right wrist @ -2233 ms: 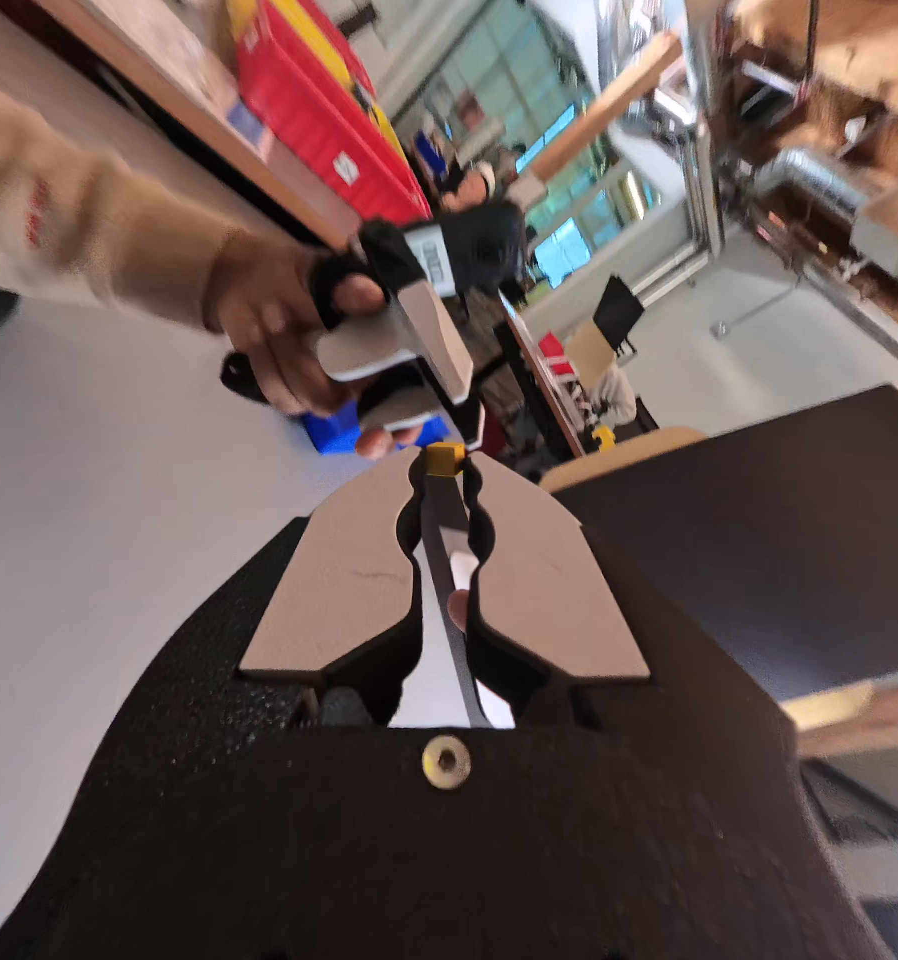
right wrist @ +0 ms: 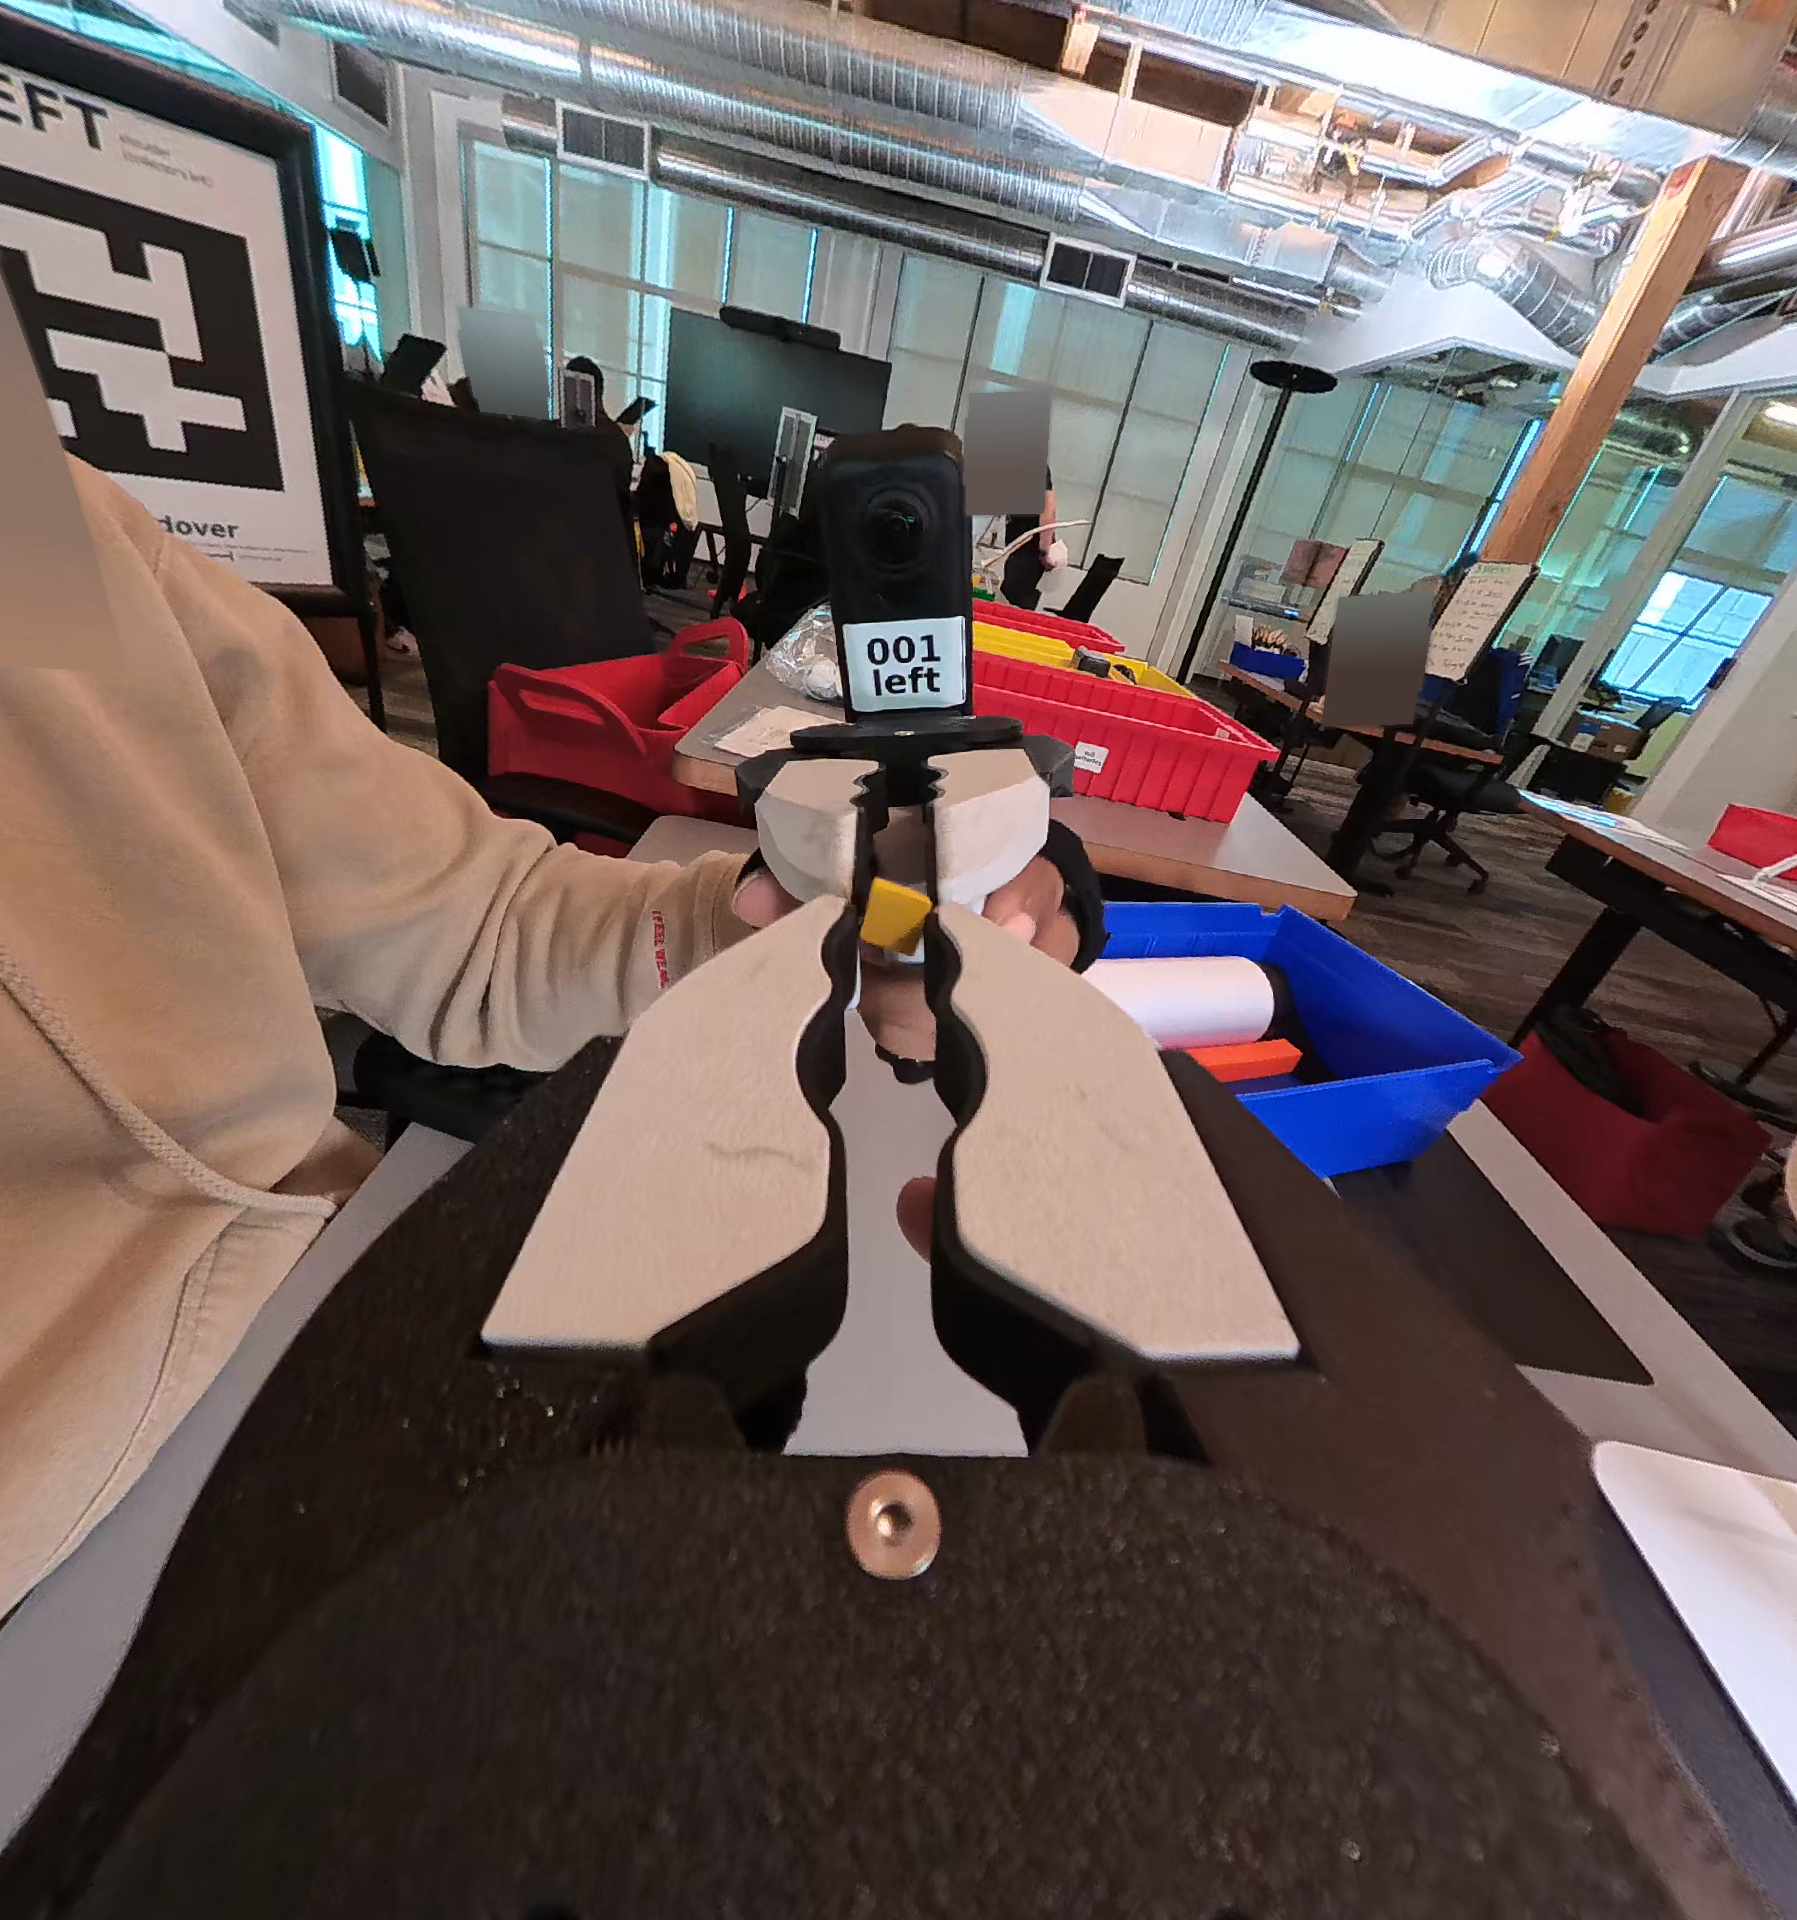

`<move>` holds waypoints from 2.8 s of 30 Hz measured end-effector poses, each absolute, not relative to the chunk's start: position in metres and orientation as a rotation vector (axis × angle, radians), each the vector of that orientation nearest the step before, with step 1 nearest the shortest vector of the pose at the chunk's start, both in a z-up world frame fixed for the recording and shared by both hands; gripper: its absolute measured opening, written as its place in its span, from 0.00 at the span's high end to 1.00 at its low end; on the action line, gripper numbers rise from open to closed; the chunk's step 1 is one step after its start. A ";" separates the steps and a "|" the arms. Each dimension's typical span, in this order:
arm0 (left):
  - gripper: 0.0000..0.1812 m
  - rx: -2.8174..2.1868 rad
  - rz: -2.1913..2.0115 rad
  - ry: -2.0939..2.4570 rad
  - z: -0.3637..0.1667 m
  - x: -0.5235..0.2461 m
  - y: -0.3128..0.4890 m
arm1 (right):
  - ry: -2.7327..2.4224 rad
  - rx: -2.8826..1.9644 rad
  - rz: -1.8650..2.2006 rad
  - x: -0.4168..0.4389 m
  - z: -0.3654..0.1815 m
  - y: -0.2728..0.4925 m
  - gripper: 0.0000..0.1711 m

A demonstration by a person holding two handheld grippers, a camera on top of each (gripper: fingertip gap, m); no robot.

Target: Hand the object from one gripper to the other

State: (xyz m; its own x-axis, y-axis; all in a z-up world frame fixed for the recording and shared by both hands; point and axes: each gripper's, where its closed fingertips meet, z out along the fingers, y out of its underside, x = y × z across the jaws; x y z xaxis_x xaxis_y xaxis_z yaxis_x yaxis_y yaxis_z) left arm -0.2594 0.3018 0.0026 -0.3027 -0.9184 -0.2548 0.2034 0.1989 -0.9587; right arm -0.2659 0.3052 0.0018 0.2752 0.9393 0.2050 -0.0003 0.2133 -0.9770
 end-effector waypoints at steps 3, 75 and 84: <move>0.94 -0.749 -1.360 1.415 0.002 -0.259 0.302 | -1.085 -1.147 0.858 -0.266 0.001 0.305 0.93; 0.84 -1.083 -1.585 1.213 0.004 -0.249 0.339 | -1.172 -1.020 -0.170 -0.256 -0.001 0.335 0.91; 0.89 -1.227 -1.344 1.170 -0.017 -0.245 0.377 | -1.178 -1.004 -0.109 -0.261 0.002 0.328 0.91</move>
State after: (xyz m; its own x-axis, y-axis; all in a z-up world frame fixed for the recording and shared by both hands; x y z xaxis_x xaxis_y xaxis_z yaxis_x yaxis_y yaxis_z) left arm -0.2450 0.3766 -0.0174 -0.0572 -0.9933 0.1007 0.0368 -0.1029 -0.9940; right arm -0.2609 0.3280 0.0015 0.4299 0.4114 0.8037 0.5521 0.5846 -0.5945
